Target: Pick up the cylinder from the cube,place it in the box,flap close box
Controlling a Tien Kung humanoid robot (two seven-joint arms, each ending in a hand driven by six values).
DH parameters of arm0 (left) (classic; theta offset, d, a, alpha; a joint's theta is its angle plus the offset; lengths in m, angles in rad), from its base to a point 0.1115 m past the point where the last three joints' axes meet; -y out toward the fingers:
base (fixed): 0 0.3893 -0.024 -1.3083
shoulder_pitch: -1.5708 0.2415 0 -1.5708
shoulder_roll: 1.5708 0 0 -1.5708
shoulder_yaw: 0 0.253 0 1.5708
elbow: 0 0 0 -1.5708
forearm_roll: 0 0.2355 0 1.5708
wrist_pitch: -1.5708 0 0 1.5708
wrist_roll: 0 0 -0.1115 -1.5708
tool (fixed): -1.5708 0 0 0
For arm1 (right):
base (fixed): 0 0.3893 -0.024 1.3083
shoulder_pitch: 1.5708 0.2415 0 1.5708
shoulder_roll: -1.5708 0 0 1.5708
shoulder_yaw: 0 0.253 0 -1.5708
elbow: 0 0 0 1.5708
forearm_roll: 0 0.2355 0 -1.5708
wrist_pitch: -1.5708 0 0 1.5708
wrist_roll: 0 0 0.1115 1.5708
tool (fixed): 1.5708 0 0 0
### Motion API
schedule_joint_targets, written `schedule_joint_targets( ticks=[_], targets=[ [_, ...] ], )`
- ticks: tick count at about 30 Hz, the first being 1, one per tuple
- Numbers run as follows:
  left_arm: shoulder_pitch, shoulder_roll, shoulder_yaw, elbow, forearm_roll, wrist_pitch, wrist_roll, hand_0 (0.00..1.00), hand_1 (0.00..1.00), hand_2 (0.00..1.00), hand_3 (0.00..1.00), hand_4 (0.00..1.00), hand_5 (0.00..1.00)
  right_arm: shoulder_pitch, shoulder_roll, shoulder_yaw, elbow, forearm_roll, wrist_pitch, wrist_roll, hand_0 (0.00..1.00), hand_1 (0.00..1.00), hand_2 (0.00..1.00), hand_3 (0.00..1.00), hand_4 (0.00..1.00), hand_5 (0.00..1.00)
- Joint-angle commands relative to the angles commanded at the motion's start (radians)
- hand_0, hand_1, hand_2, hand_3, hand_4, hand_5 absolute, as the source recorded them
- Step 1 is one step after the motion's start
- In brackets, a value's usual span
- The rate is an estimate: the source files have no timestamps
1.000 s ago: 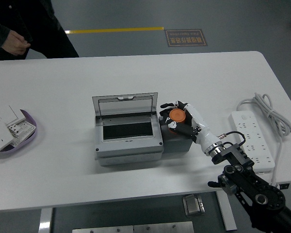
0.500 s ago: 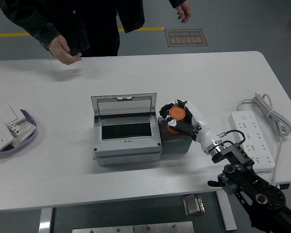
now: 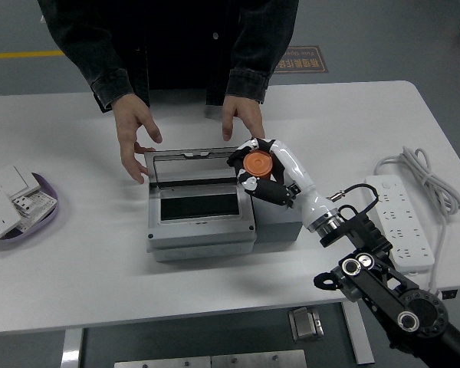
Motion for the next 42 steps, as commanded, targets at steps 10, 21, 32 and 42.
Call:
schedule_joint_targets(
  ticks=[10,21,32,42],
  targets=[
    [-0.001,0.005,-0.015,-0.001,0.019,-0.004,0.011,0.618,0.623,0.595,0.664,0.714,0.241,0.118,0.053,-0.121,-0.027,-0.258,-0.046,-0.126,0.113,0.264,0.460,0.395,0.052,0.002],
    [-0.001,0.006,-0.021,-0.003,0.025,-0.006,0.019,0.618,0.623,0.594,0.663,0.712,0.240,0.179,0.061,-0.197,-0.046,-0.499,-0.068,-0.272,0.047,0.222,0.448,0.404,0.066,0.002],
    [-0.003,0.006,-0.022,-0.002,0.028,-0.006,0.018,0.618,0.624,0.593,0.662,0.711,0.239,0.201,0.062,-0.235,-0.097,-0.688,-0.028,-0.339,0.032,0.224,0.451,0.407,0.072,0.002],
    [-0.004,0.006,-0.018,-0.001,0.026,-0.006,0.015,0.618,0.623,0.593,0.661,0.711,0.240,0.209,0.061,-0.255,-0.118,-0.737,-0.013,-0.336,0.105,0.292,0.463,0.418,0.129,0.002]
  ],
)
